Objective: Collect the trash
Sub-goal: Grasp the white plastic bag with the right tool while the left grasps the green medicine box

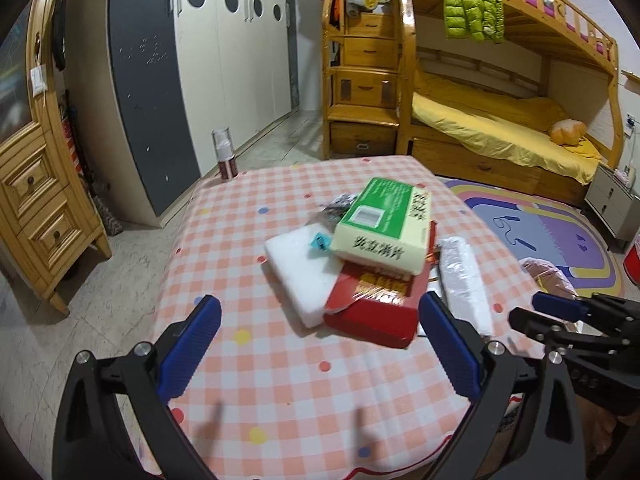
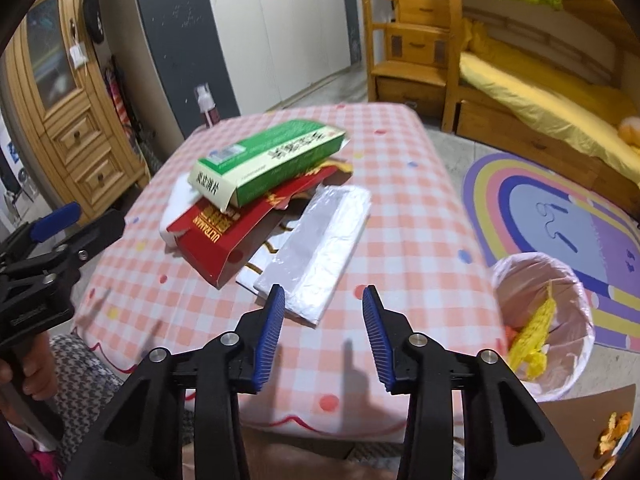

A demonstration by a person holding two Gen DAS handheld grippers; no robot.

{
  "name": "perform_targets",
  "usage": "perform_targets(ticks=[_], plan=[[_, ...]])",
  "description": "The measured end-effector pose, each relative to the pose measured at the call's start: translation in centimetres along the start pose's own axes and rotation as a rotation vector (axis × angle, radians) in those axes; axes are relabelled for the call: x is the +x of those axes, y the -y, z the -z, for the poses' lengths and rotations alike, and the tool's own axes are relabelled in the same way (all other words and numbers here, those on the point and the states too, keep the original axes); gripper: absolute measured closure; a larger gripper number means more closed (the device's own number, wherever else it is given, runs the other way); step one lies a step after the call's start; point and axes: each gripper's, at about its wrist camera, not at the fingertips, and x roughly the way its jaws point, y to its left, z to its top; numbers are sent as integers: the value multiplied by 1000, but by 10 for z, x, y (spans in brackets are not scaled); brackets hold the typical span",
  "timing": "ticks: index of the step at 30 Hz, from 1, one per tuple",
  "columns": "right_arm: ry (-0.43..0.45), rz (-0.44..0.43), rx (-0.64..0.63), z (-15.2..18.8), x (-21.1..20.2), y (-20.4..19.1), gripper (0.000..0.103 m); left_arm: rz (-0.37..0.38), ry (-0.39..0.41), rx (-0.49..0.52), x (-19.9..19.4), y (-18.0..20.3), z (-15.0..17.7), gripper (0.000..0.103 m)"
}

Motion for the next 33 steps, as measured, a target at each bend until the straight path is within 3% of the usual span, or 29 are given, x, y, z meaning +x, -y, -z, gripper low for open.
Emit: perform_targets(ticks=[8, 12, 13, 15, 18, 26, 33], plan=[[-78, 15, 16, -7, 50, -7, 62, -12, -25, -38, 8, -16, 5, 7], [-63, 48, -25, -1, 49, -18, 64, -13, -34, -47, 9, -20, 7, 7], [-61, 48, -31, 1, 47, -19, 66, -11, -37, -52, 10, -21, 7, 7], [-54, 49, -51, 7, 43, -24, 85, -7, -42, -60, 10, -23, 9, 7], [-43, 28, -48, 12, 34, -26, 98, -3, -42, -61, 10, -20, 10, 7], [68, 61, -19, 9, -29, -4, 98, 28, -20, -8, 7, -7, 2, 7], [144, 68, 32, -4, -53, 22, 98, 31, -31, 144, 36, 35, -19, 7]])
